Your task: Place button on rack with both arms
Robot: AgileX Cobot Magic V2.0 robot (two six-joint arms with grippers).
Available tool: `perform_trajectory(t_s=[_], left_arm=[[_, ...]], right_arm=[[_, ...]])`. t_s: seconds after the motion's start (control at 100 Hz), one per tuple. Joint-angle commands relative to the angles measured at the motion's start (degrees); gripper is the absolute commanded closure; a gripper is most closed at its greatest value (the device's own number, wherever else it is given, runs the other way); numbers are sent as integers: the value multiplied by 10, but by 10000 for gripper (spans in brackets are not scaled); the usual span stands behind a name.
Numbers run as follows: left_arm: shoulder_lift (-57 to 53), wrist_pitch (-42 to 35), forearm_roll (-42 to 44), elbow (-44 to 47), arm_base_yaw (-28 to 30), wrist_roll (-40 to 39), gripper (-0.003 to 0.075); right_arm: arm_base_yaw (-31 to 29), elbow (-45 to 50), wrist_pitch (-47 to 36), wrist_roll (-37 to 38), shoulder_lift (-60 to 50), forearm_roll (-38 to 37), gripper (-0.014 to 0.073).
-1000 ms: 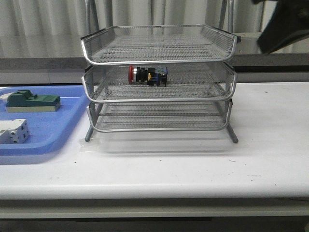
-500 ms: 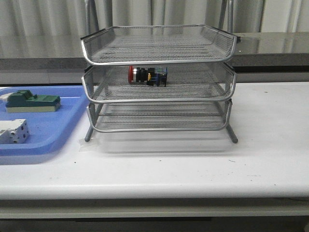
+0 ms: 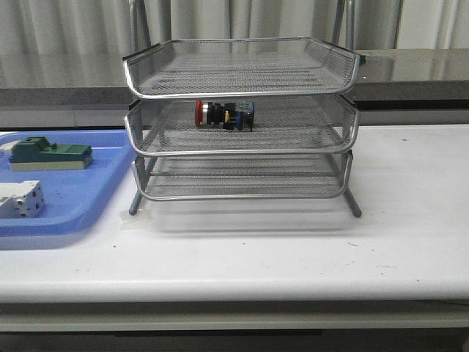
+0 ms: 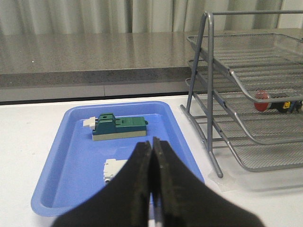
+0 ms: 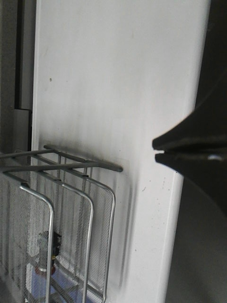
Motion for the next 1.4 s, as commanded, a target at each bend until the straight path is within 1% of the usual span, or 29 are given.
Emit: perform_trajectory(t_s=[0.0,0.44,0.7,0.84,1.03,1.22,1.39], left_arm=[[6,-39,-8,-15,2,-4,741],[6,-39,-8,-15,2,-4,741],[6,-39,-8,-15,2,-4,741],[6,-39,-8,-15,2,-4,741],[6,-39,-8,-15,2,-4,741],[6,-39,-8,-15,2,-4,741],[6,-39,-8,-15,2,-4,741]], right_arm=[[-5,-12,-29,-5,5,-4,701],[-5,-12,-30,-5,5,-7,701],[-5,5,-45,-6,4,-56,701],[-13,51,-105,-6,-24,-60,701],[-42,127,-212,-6,-89,-60,701],[-75,189,-270,-6,-144,-55,701],[-79,231,-302,-6,-164,-55,701]])
